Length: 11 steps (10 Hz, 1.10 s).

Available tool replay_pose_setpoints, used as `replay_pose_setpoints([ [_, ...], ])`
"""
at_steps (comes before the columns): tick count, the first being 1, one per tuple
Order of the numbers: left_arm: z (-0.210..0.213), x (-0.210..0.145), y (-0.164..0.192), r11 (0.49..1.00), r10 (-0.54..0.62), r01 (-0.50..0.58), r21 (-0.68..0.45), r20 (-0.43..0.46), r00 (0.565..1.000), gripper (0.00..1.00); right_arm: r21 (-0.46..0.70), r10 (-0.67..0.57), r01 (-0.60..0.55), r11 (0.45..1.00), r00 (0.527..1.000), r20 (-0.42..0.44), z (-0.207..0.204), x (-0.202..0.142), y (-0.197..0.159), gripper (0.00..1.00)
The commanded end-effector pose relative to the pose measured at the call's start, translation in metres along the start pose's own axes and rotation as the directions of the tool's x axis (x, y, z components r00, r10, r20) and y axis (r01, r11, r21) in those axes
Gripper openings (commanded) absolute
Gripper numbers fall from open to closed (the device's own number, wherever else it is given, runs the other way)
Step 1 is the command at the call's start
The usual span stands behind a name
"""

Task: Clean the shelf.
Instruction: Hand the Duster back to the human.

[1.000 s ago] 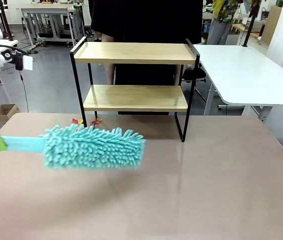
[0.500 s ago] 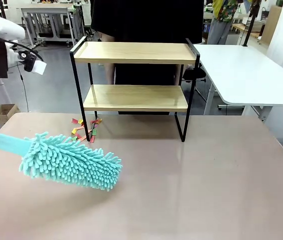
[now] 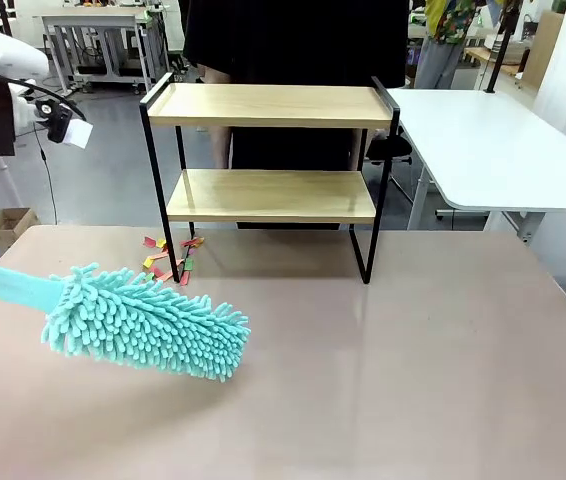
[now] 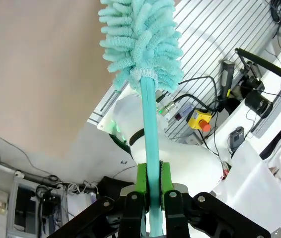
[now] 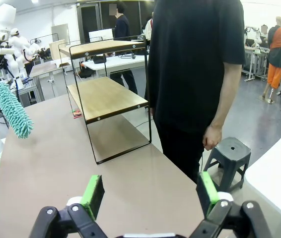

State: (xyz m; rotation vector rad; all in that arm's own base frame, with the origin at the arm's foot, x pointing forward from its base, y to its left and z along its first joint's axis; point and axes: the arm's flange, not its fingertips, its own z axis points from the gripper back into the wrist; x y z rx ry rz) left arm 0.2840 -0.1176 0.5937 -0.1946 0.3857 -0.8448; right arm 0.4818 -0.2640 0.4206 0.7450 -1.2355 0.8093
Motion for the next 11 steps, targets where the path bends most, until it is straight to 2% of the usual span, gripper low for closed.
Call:
replay_pose_setpoints([
  [1,-0.002,-0.003,0.001,1.000,-0.011,0.011,-0.013,0.023,1.000,0.13,-0.001,0.006,-0.006,1.000,1.000,0.002,0.000,0.003,0.001,1.00],
  [6,-0.002,-0.003,0.001,1.000,-0.011,0.011,-0.013,0.023,1.000,0.13,-0.001,0.006,-0.006,1.000,1.000,0.002,0.000,0.003,0.001,1.00],
  [7,0.000,0.000,0.000,1.000,0.000,0.000,-0.001,0.000,1.000,0.13,0.000,0.000,0.000,1.000,1.000,0.000,0.000,0.000,0.000,1.00],
  [8,0.011,-0.017,0.002,0.994,-0.104,0.103,0.024,0.055,0.993,0.13,0.067,-0.022,0.021,0.998,1.000,0.009,-0.015,0.032,0.020,1.00],
  [9,0.017,-0.018,0.002,0.993,-0.112,0.106,0.058,0.100,0.989,0.13,0.152,-0.046,0.044,0.987,0.999,0.007,-0.034,0.062,0.037,1.00],
  [11,0.018,-0.006,0.005,0.980,-0.196,0.186,0.072,0.169,0.966,0.13,0.328,-0.068,0.073,0.942,0.997,-0.027,-0.074,0.110,0.081,1.00],
])
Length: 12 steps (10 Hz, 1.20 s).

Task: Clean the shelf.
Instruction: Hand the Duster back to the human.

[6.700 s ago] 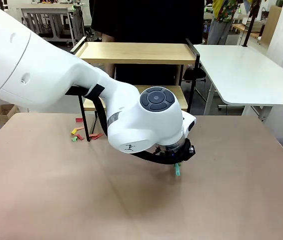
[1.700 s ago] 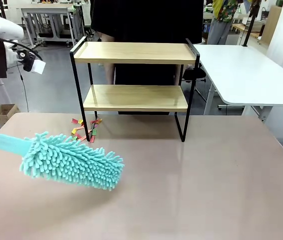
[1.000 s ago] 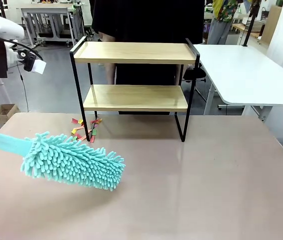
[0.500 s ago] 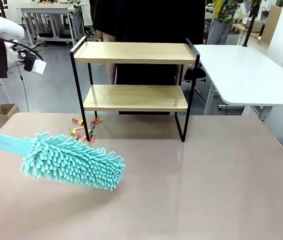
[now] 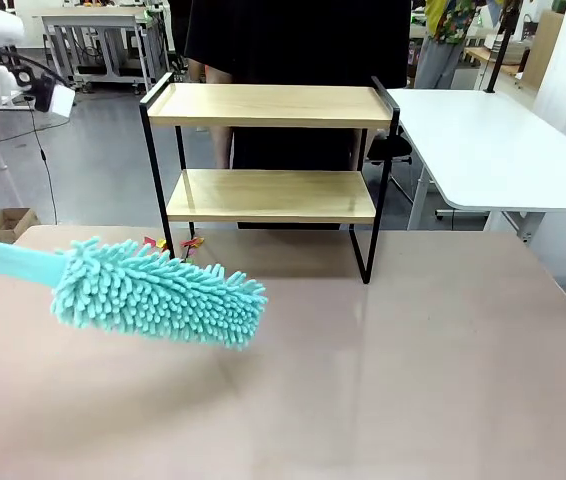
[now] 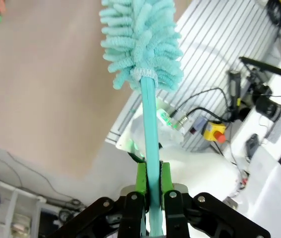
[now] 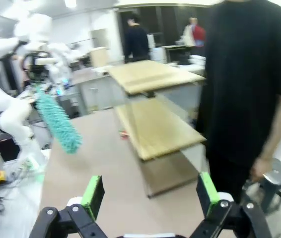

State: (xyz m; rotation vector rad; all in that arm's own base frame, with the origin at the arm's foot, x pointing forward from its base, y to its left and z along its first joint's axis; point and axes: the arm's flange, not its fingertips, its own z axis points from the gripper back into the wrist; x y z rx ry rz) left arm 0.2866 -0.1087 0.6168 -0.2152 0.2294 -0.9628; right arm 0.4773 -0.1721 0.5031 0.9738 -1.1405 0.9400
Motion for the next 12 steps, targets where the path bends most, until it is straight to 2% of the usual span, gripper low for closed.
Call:
replay_pose_setpoints([
  [1,-0.009,0.009,0.008,0.990,-0.140,0.141,0.001,0.114,0.984,0.13,0.166,-0.060,0.067,0.984,0.997,-0.047,-0.045,0.028,0.042,1.00],
  [3,-0.022,0.024,0.010,0.973,-0.230,0.232,0.010,0.185,0.955,0.13,0.330,-0.115,0.140,0.933,0.989,-0.095,-0.100,0.034,0.090,1.00],
  [5,-0.034,0.041,0.010,0.964,-0.260,0.266,-0.002,0.208,0.943,0.13,0.349,-0.079,0.110,0.931,0.992,-0.103,-0.143,0.024,0.131,1.00],
  [6,-0.037,0.051,0.010,0.945,-0.319,0.328,-0.013,0.192,0.928,0.13,0.346,-0.088,0.098,0.933,0.995,-0.045,-0.147,0.018,0.129,1.00],
  [7,-0.026,0.040,0.008,0.974,-0.226,0.227,0.015,0.184,0.957,0.13,0.379,-0.084,0.114,0.918,0.992,-0.094,-0.138,0.028,0.116,1.00],
  [9,-0.026,0.040,0.008,0.974,-0.226,0.227,0.015,0.184,0.957,0.13,0.379,-0.084,0.114,0.918,0.992,-0.094,-0.138,0.028,0.116,1.00],
  [10,-0.034,0.047,0.010,0.967,-0.251,0.254,0.004,0.180,0.951,0.13,0.380,-0.092,0.121,0.917,0.991,-0.093,-0.145,0.020,0.127,1.00],
  [11,-0.035,0.064,0.013,0.961,-0.274,0.274,0.027,0.181,0.944,0.13,0.470,-0.008,0.054,0.881,0.995,-0.101,-0.154,0.015,0.145,1.00],
  [12,-0.038,0.077,0.018,0.946,-0.323,0.321,0.041,0.200,0.925,0.13,0.487,0.007,0.047,0.872,0.994,-0.107,-0.171,0.014,0.158,1.00],
])
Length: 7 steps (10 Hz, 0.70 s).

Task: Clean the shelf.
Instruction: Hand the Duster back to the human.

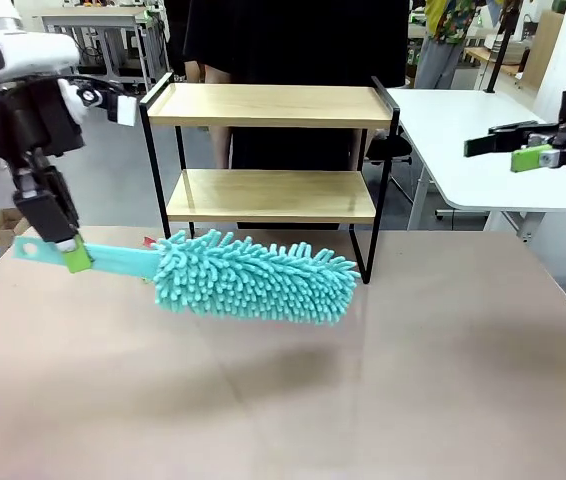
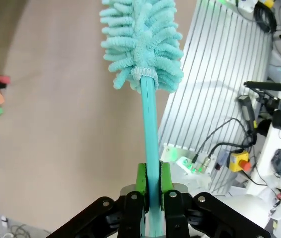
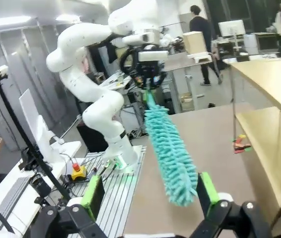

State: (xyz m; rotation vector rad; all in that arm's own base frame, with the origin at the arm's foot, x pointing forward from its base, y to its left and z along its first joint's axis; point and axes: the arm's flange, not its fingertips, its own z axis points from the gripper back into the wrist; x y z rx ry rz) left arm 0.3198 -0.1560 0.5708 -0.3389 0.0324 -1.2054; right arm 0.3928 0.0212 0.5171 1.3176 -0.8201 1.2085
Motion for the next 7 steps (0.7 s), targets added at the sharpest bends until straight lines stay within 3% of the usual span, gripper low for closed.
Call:
replay_pose_setpoints([
  [1,-0.010,0.014,0.016,0.993,-0.114,0.113,0.015,0.068,0.991,0.13,0.066,0.048,-0.048,0.997,0.999,-0.010,-0.033,-0.001,0.013,1.00],
  [3,-0.023,0.005,0.029,0.984,-0.177,0.176,0.022,0.158,0.971,0.13,0.075,0.033,-0.034,0.997,0.999,0.012,-0.047,-0.007,0.009,1.00],
  [7,-0.034,0.003,0.043,0.949,-0.312,0.287,0.127,0.265,0.912,0.13,-0.021,0.094,-0.092,0.996,0.993,0.073,-0.054,-0.018,-0.003,1.00],
])
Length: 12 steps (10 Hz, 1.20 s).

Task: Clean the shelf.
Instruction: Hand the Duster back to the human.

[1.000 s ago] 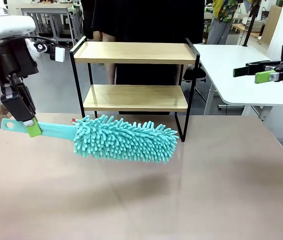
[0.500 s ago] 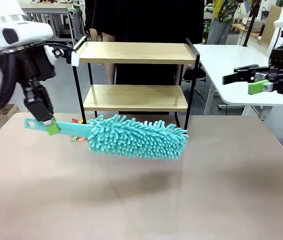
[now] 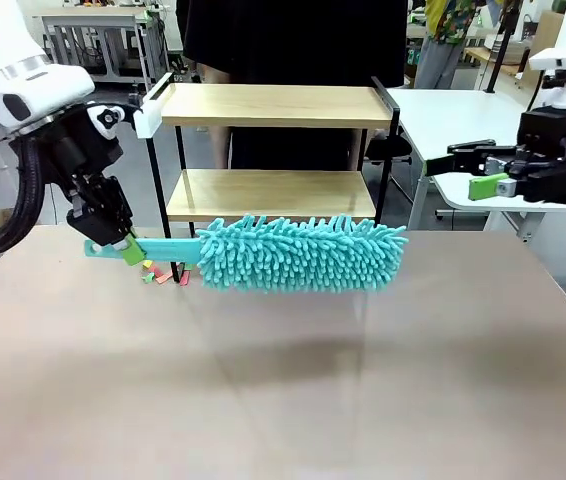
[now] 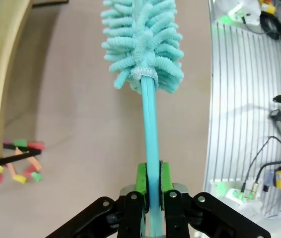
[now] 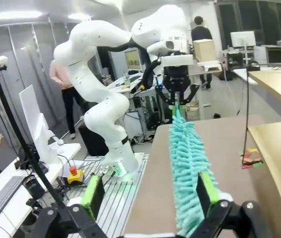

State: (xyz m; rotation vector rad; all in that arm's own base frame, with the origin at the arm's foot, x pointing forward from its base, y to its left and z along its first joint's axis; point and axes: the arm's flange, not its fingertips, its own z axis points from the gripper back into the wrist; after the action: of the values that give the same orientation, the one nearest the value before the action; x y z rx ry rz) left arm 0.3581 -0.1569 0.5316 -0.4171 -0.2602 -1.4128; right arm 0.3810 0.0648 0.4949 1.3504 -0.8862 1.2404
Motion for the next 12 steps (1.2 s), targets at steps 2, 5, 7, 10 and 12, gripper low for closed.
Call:
replay_pose_setpoints([
  [2,-0.004,-0.006,-0.003,0.996,-0.074,0.070,0.049,0.089,0.993,0.13,-0.105,0.053,-0.049,0.993,0.998,0.032,-0.006,-0.011,-0.007,1.00],
  [5,-0.005,-0.006,-0.001,0.992,-0.107,0.099,0.072,0.112,0.988,0.13,-0.167,0.085,-0.075,0.983,0.995,0.051,-0.003,-0.030,-0.015,1.00],
  [7,-0.005,-0.005,0.003,0.992,-0.116,0.109,0.060,0.131,0.985,0.13,-0.167,0.064,-0.054,0.985,0.996,0.055,-0.008,-0.049,-0.021,1.00],
  [10,-0.001,-0.002,0.001,0.995,-0.078,0.073,0.063,0.070,0.994,0.13,-0.160,0.028,-0.015,0.987,0.997,0.078,-0.017,-0.074,-0.030,1.00],
  [12,-0.001,-0.002,0.001,0.995,-0.078,0.073,0.063,0.070,0.994,0.13,-0.162,0.010,0.004,0.987,0.996,0.084,-0.025,-0.087,-0.035,1.00],
])
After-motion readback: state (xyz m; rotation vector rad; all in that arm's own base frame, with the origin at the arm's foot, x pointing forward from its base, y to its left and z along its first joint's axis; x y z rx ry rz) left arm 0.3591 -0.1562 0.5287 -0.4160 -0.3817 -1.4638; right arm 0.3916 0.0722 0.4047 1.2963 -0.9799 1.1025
